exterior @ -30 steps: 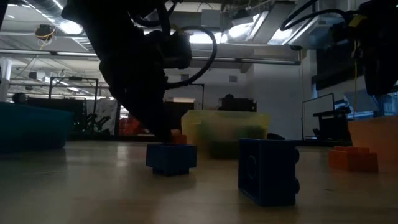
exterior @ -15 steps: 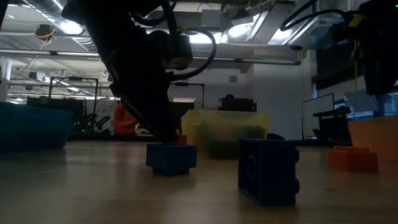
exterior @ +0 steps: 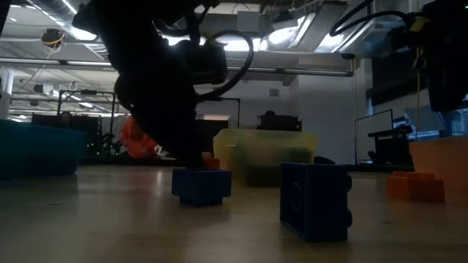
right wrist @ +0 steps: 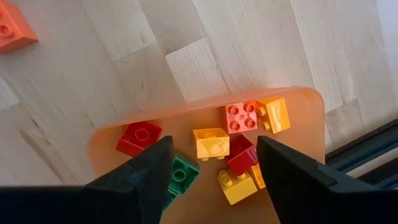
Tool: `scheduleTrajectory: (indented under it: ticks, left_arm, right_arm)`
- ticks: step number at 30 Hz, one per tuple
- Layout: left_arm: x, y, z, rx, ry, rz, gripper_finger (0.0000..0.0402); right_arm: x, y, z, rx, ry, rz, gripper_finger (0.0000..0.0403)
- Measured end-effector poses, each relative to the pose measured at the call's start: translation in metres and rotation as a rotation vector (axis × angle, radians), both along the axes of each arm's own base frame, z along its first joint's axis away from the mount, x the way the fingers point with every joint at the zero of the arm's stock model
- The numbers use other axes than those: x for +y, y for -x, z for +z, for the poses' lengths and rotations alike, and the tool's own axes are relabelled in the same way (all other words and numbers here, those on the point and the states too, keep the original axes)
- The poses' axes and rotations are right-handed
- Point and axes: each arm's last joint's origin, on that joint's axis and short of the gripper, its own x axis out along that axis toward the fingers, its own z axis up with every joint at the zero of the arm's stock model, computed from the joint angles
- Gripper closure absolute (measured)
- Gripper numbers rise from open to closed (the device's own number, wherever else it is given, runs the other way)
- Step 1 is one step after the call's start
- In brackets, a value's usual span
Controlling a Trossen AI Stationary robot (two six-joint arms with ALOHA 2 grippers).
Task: Sort blocks by size
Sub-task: Put the orange 4 stud game piece into the orange bin
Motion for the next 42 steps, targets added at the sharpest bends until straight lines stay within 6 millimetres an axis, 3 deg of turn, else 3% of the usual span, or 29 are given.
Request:
scheduleTrajectory:
  ticks: [9,13,18,23,30,35,42]
  left_arm:
    - [-0.002,-0.005,-0.005,-0.024,-0.015,-0.031,0.0167]
    - [-0.002,-0.005,-0.005,-0.031,-0.011,-0.025,0.02]
    - [-0.002,-0.005,-0.005,-0.033,0.002,-0.005,0.0273]
    - [-0.002,-0.005,0.002,-0.052,0.062,0.034,0.0279]
    - [-0.004,-0.008,0.043,-0.174,0.178,0.067,0.0279]
    - [-0.003,-0.018,0.087,-0.425,0.244,0.073,0.0279]
    - [0.022,-0.03,0.138,-0.825,0.282,0.117,0.0272]
  right_arm:
    - [0.0,0.0,0.0,-0.001,0.0,0.0,0.0171]
    - [0.0,0.001,0.001,-0.004,0.0,0.014,0.0171]
    - [-0.002,0.006,0.007,-0.037,0.004,0.128,0.0171]
    - [-0.007,0.01,0.021,-0.214,0.074,0.203,0.0171]
    - [-0.005,0.0,0.044,-0.54,0.103,0.327,0.0171]
    - [0.002,-0.016,0.051,-0.661,0.135,0.471,0.0171]
    - [0.011,-0.045,0.058,-0.801,0.318,0.713,0.0171]
